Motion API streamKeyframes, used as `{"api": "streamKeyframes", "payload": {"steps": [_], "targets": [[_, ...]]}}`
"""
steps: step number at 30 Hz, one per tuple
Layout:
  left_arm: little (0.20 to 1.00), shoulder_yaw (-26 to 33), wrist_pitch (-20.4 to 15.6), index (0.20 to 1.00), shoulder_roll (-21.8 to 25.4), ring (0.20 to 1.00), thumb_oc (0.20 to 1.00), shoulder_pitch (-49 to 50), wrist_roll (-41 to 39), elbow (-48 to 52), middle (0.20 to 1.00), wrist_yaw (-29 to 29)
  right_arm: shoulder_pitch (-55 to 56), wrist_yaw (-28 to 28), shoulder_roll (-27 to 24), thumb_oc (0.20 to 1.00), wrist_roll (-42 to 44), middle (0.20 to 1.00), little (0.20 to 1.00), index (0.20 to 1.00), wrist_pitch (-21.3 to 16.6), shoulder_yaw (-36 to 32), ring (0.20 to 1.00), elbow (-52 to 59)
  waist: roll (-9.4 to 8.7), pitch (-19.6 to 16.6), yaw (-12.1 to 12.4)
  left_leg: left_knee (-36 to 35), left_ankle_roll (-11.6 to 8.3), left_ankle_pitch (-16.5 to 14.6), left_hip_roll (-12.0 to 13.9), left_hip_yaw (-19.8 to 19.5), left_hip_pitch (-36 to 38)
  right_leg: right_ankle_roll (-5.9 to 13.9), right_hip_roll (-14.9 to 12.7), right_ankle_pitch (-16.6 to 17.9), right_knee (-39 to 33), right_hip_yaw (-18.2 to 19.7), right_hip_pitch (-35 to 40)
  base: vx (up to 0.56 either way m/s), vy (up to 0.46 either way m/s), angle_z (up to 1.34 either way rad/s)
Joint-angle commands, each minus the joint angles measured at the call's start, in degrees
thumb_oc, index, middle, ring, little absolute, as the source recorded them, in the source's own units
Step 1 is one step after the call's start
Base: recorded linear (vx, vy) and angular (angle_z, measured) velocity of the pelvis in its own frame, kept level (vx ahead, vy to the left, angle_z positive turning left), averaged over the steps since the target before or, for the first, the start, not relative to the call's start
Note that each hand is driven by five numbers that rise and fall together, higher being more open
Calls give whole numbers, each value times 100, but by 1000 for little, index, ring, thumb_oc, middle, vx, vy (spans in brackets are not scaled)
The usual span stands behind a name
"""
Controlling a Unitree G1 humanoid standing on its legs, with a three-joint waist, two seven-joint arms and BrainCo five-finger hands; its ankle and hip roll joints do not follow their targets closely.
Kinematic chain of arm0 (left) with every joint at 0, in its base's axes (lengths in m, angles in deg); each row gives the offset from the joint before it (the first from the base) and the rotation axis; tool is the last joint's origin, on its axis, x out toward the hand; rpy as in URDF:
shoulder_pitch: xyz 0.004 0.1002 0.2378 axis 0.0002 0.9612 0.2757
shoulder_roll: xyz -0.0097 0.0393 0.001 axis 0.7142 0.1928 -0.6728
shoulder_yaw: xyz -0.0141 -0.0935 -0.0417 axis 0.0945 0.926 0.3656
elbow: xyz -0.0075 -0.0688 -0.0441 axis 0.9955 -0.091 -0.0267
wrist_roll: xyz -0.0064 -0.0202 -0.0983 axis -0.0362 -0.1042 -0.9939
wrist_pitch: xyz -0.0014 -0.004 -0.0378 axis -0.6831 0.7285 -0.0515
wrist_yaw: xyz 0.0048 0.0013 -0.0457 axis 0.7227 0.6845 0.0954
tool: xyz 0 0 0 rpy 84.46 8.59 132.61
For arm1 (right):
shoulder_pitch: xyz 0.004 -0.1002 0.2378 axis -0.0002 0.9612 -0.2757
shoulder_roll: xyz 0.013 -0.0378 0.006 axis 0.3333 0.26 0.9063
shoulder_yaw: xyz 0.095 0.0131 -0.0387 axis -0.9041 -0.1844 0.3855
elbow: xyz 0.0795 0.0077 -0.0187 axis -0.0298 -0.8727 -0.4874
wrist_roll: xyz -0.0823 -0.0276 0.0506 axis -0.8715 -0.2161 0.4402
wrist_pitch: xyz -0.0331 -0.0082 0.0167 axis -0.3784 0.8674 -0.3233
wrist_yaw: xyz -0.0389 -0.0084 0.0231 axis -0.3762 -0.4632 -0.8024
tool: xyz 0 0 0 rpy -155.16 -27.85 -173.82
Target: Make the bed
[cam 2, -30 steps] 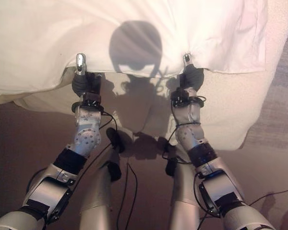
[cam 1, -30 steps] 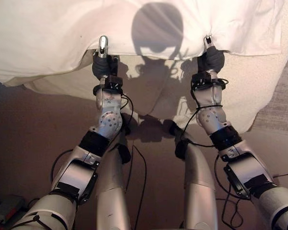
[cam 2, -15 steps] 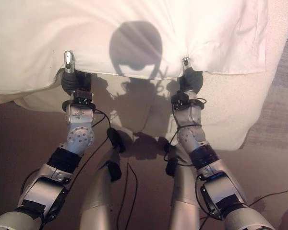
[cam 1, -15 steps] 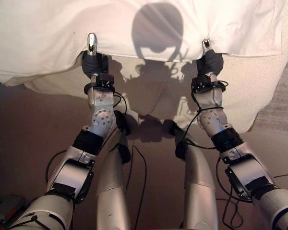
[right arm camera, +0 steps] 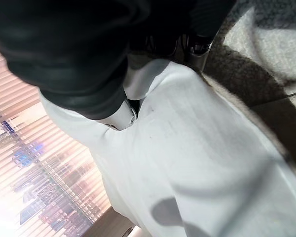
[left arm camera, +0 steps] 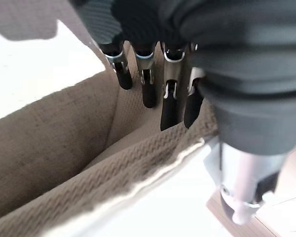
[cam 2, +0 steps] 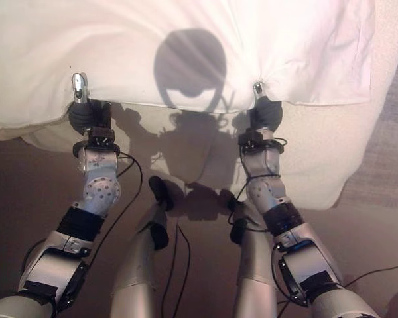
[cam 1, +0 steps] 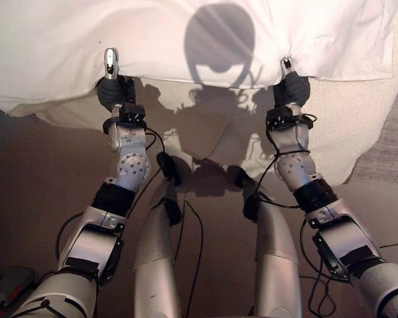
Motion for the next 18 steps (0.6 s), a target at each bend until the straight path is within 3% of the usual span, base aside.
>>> {"api": "streamKeyframes", "payload": {"steps": [1, 11, 18], "targets": [[200, 951, -579, 200, 513, 200, 200, -36, 530, 94, 200, 102, 880, 5, -433, 200, -143, 200, 200, 200, -201, -388, 200, 530, 232, -94, -23, 607, -81, -974, -221, 196, 192, 431, 146, 237, 228, -65, -28, -3, 30, 0], [200, 1122, -689, 200, 710, 200, 200, 87, 718, 143, 200, 172, 1125, 21, -547, 200, -58, 200, 200, 200, -300, -561, 200, 577, 276, -94, -33, 504, -69, -980, -296, 261, 455, 500, 71, 276, 240, -46, 172, -10, 28, 1], [200, 1111, -400, 200, 921, 200, 200, 378, 929, 65, 200, -13, 1507, 74, -637, 200, -132, 200, 200, 200, -372, -870, 200, 928, 304, -94, -62, 268, -101, -907, -412, 253, 824, 590, 33, 399, 51, -51, 527, -15, 23, 2]]}}
